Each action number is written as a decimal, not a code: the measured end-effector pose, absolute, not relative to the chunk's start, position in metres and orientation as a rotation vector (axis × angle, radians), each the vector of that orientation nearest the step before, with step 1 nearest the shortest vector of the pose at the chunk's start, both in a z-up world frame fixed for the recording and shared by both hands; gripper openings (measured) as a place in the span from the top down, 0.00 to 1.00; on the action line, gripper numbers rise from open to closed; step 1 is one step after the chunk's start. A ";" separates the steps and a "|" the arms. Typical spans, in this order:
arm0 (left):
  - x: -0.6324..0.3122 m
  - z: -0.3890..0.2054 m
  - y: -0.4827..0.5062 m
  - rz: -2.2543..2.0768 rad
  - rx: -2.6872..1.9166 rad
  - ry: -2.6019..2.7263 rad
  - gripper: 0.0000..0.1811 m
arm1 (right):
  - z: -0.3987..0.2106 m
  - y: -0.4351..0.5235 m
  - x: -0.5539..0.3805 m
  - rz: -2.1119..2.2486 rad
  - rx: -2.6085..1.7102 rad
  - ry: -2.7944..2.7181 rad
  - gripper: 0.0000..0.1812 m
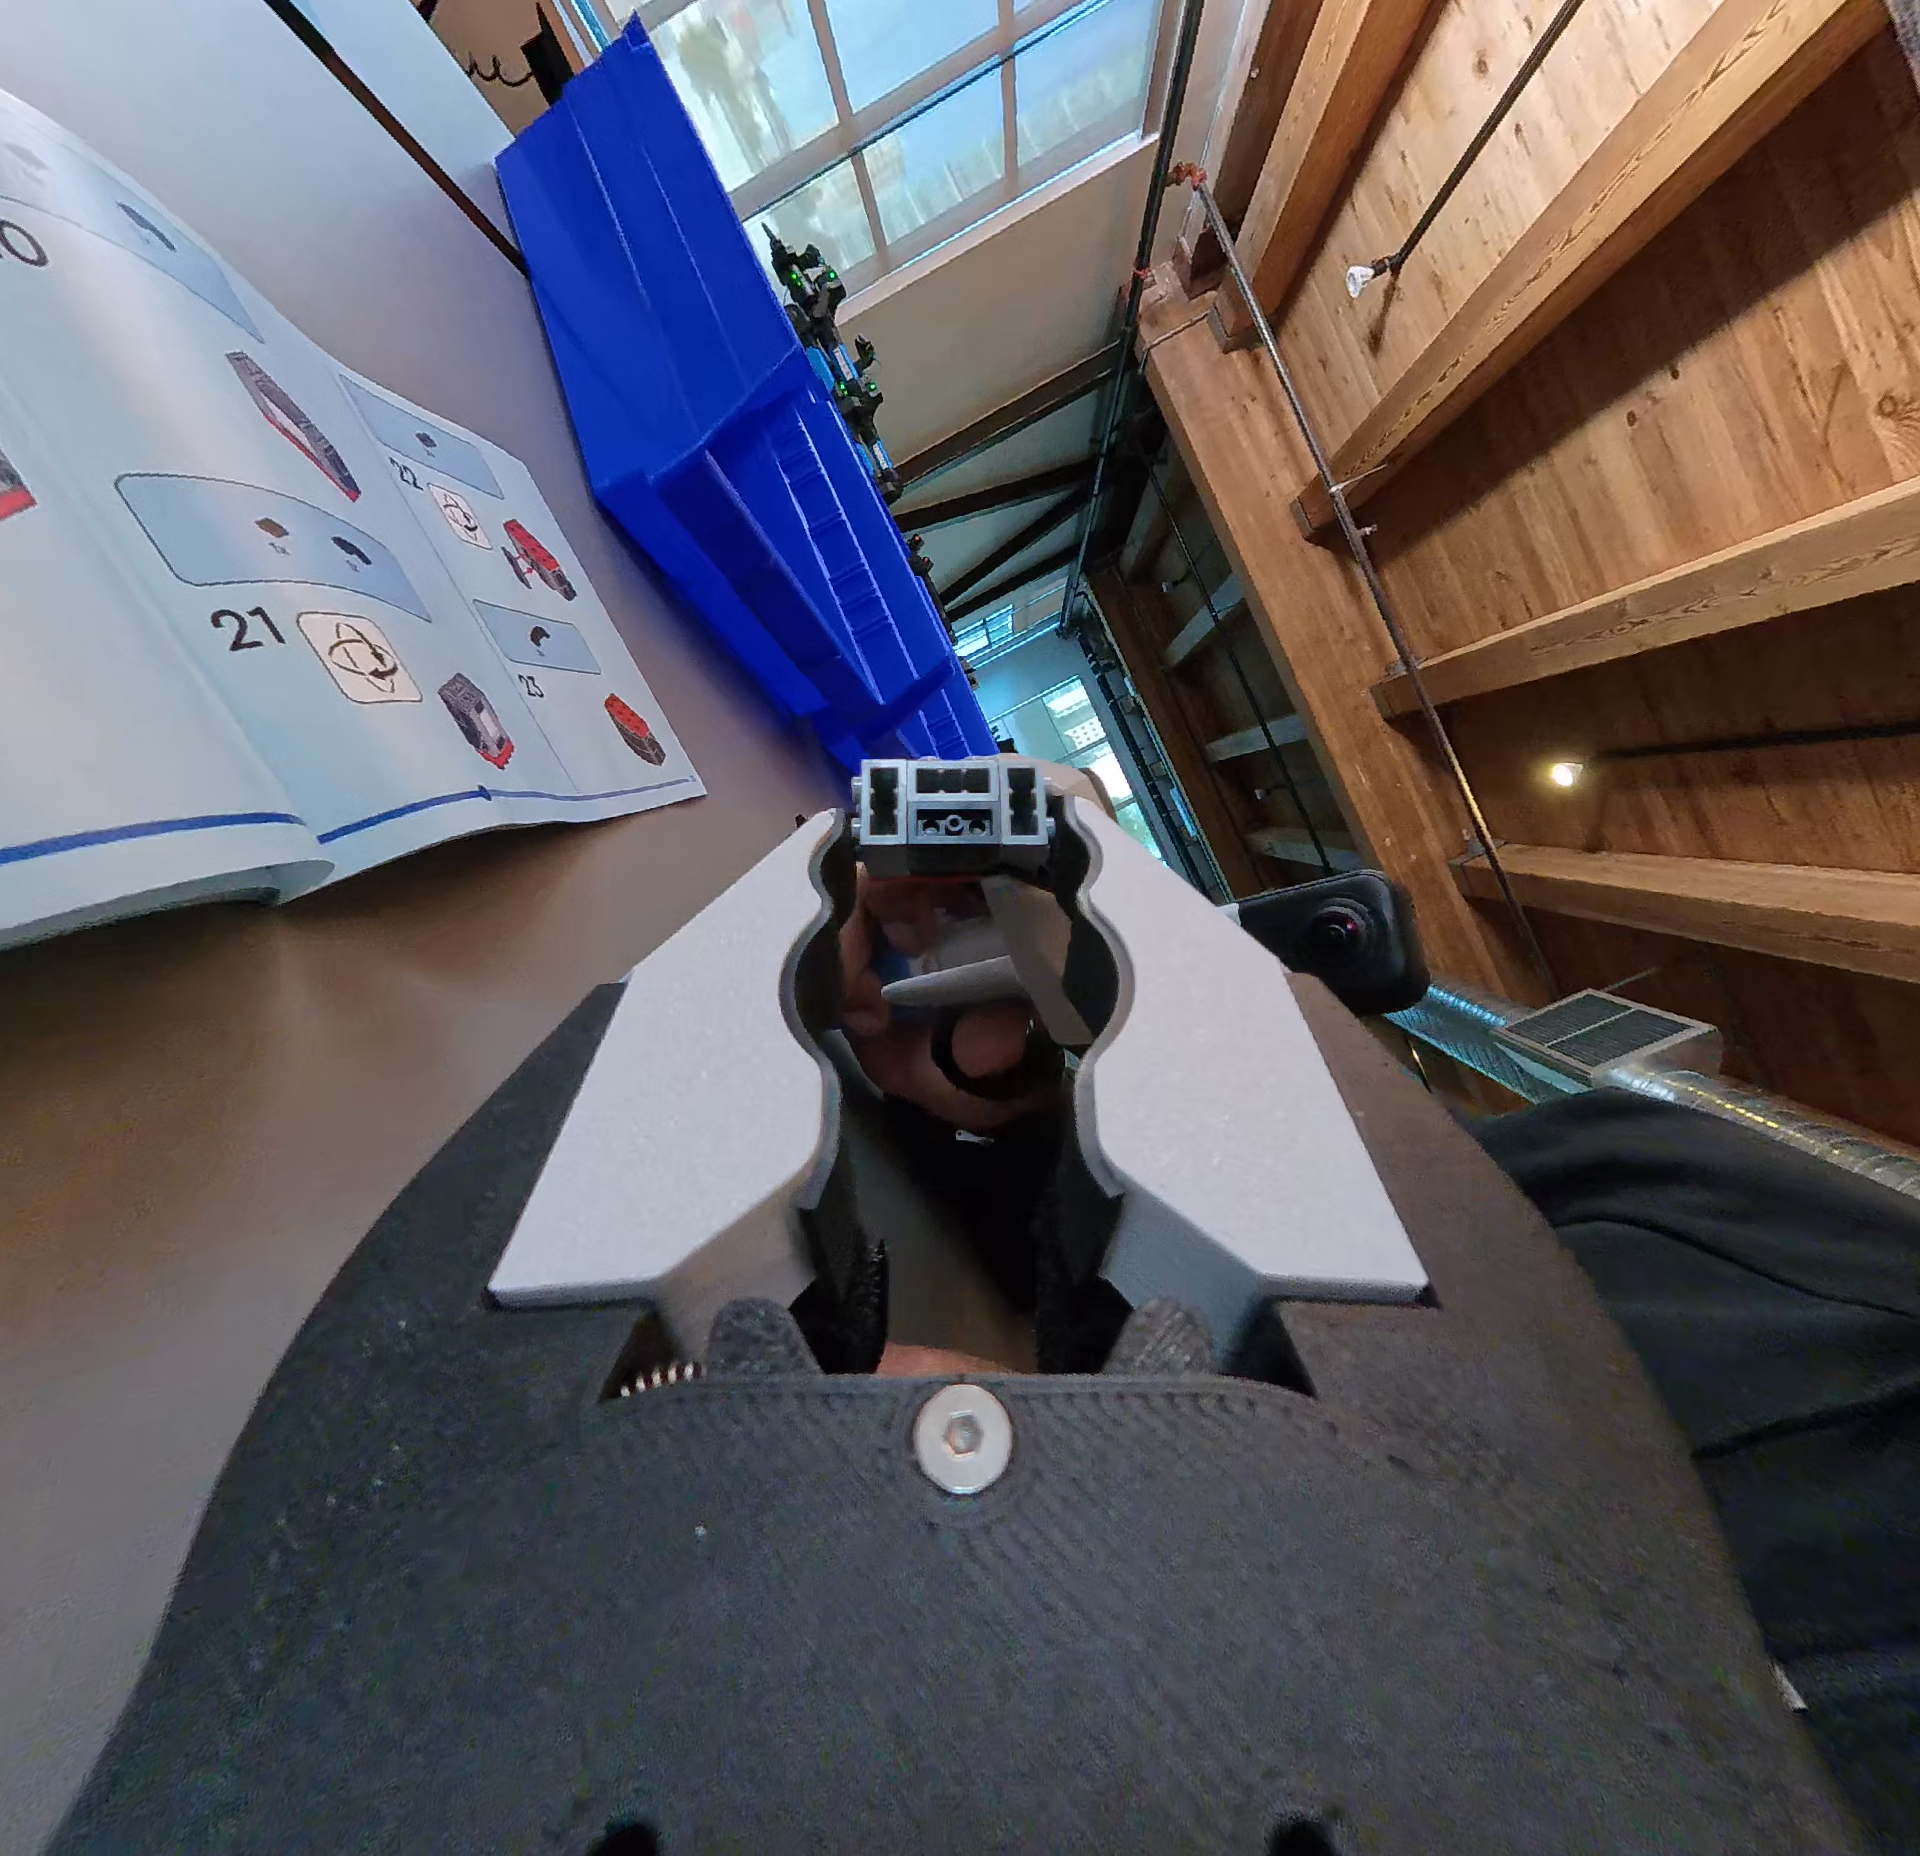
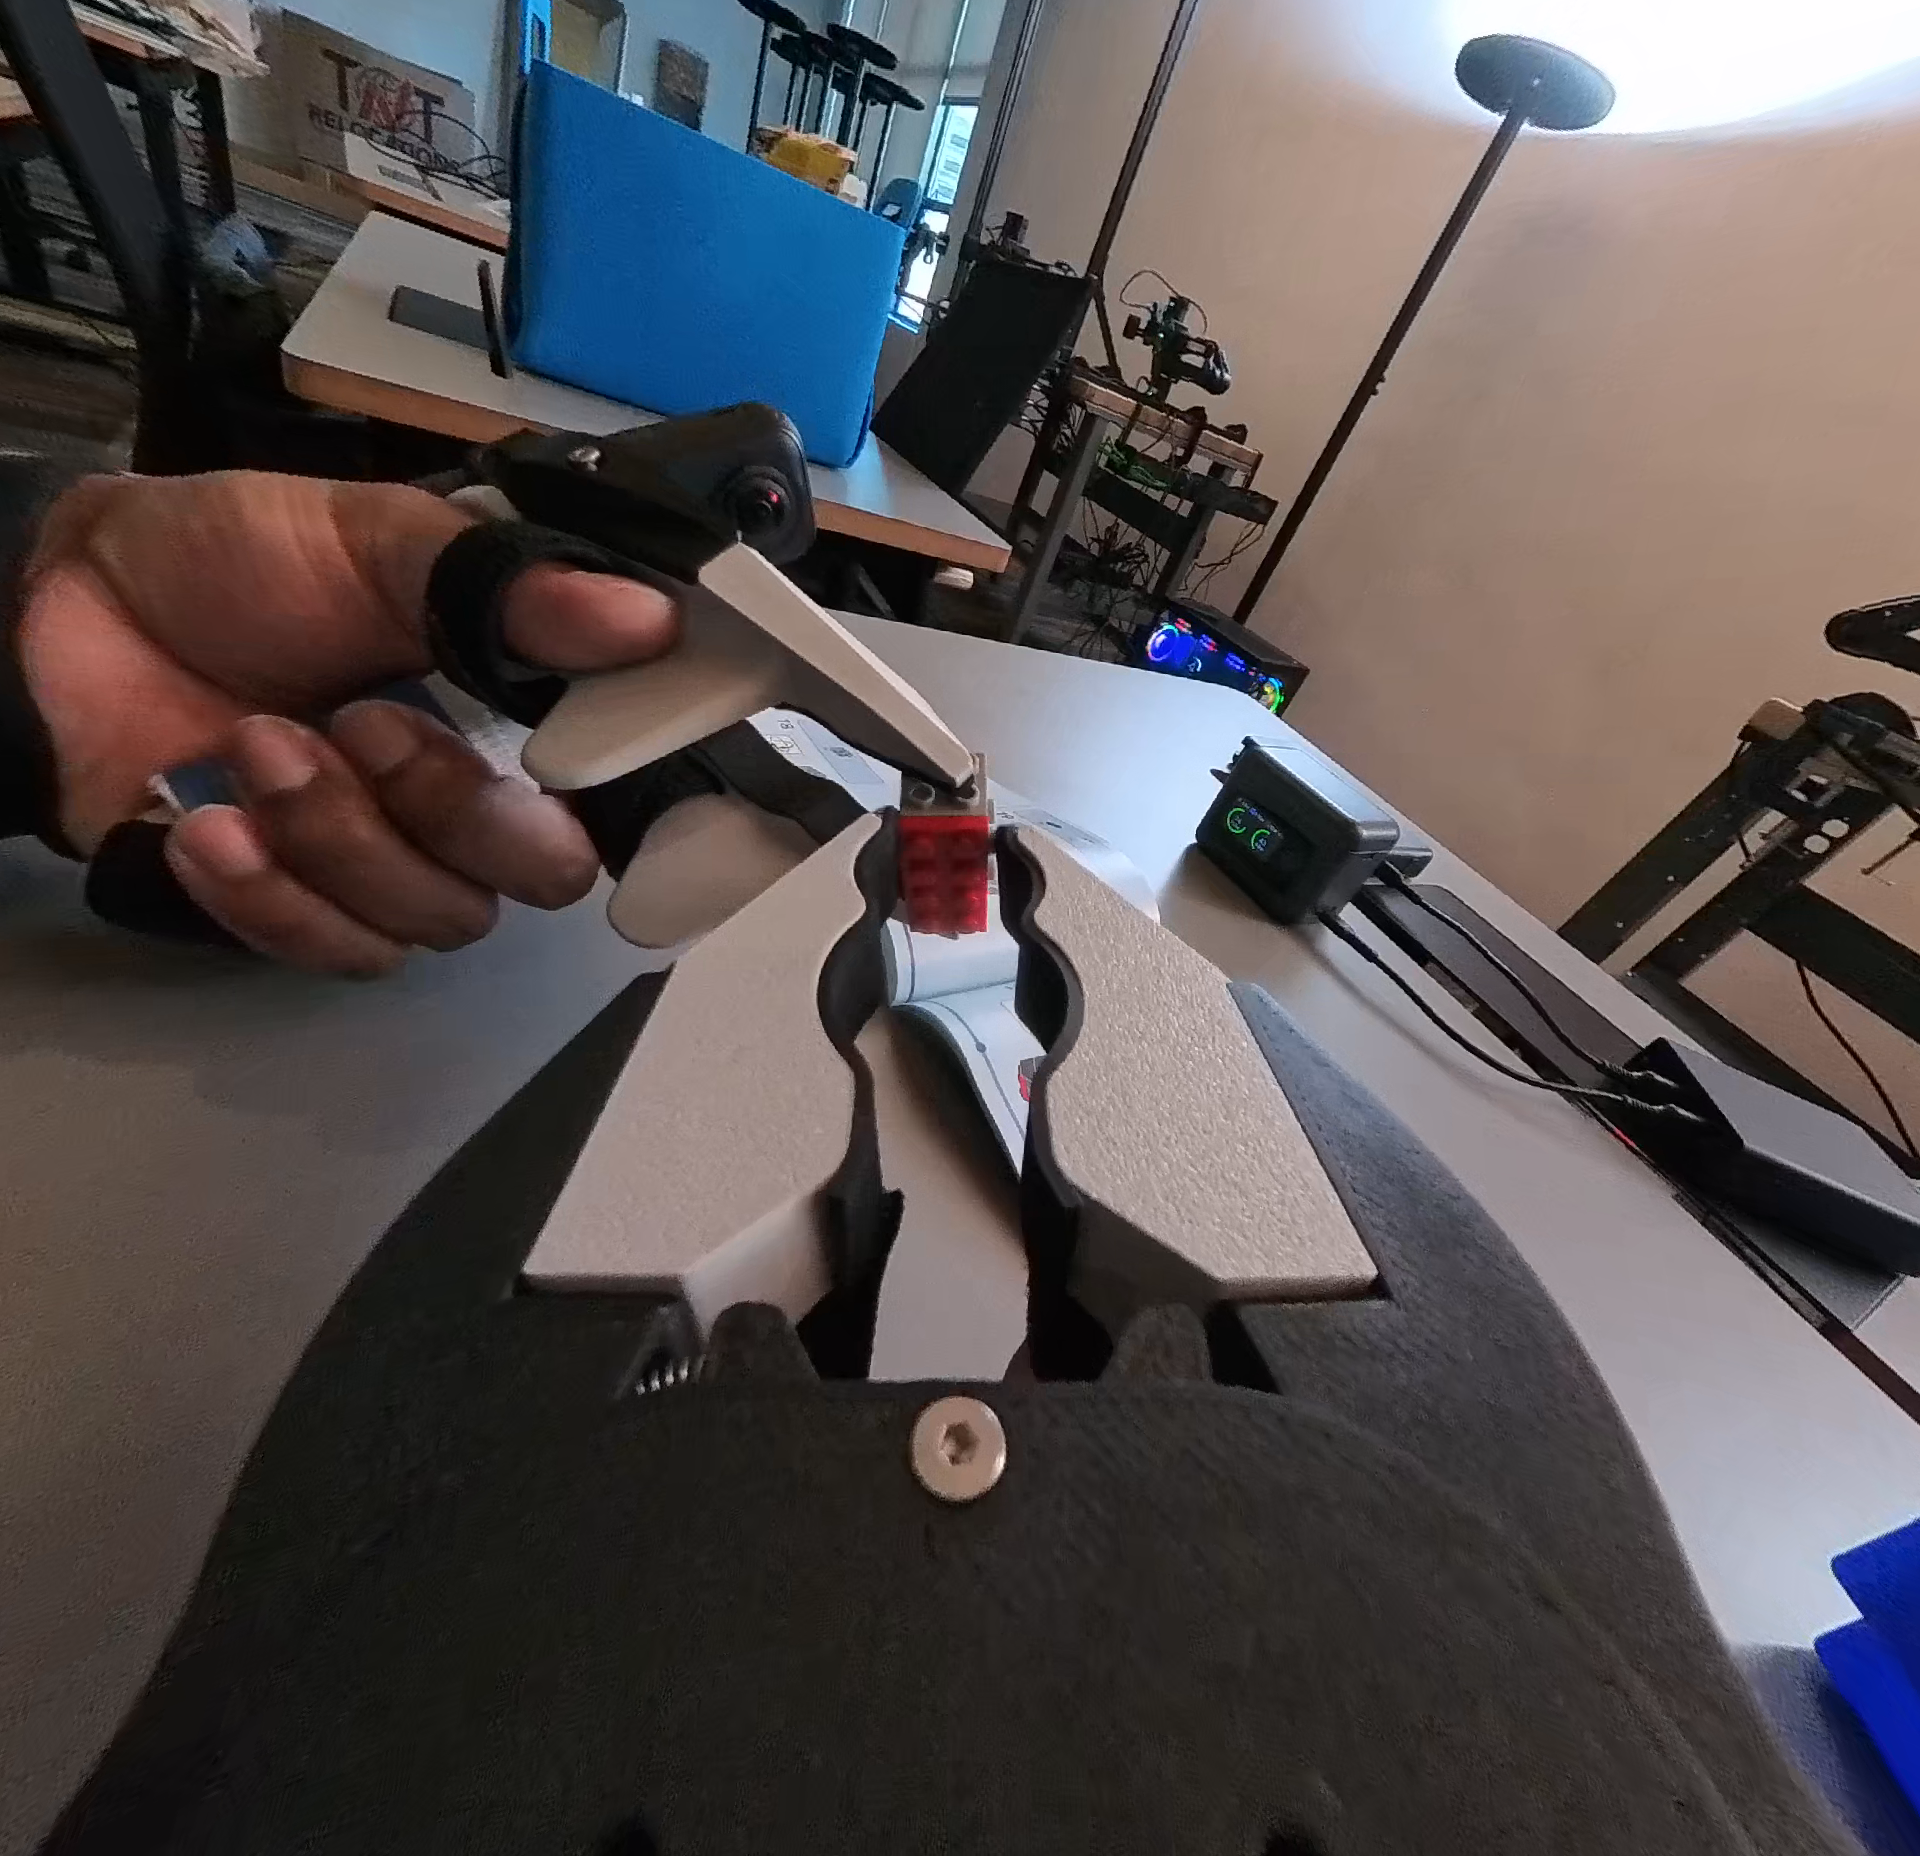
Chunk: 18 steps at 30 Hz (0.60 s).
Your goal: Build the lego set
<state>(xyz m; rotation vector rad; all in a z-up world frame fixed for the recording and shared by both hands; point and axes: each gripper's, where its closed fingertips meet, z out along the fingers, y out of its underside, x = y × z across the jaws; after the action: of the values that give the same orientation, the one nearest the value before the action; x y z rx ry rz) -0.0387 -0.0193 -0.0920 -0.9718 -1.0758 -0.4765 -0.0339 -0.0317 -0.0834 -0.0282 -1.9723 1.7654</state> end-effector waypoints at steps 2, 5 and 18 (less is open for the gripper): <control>-0.039 -0.092 -0.020 -0.474 -0.969 -1.077 0.79 | -0.083 -0.032 -0.035 1.761 -0.038 -1.974 0.91; -0.041 -0.090 -0.022 -0.466 -0.951 -1.075 0.79 | -0.083 -0.032 -0.034 1.771 -0.050 -1.980 0.91; -0.023 -0.097 -0.036 -0.406 -0.902 -1.147 0.79 | -0.079 -0.031 -0.027 1.778 -0.078 -1.986 0.91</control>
<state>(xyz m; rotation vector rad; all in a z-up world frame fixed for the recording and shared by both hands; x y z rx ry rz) -0.0231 -0.0364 -0.0967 -0.9023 -1.1470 -0.4058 -0.0268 -0.0311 -0.0786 -0.0778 -1.9861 1.7776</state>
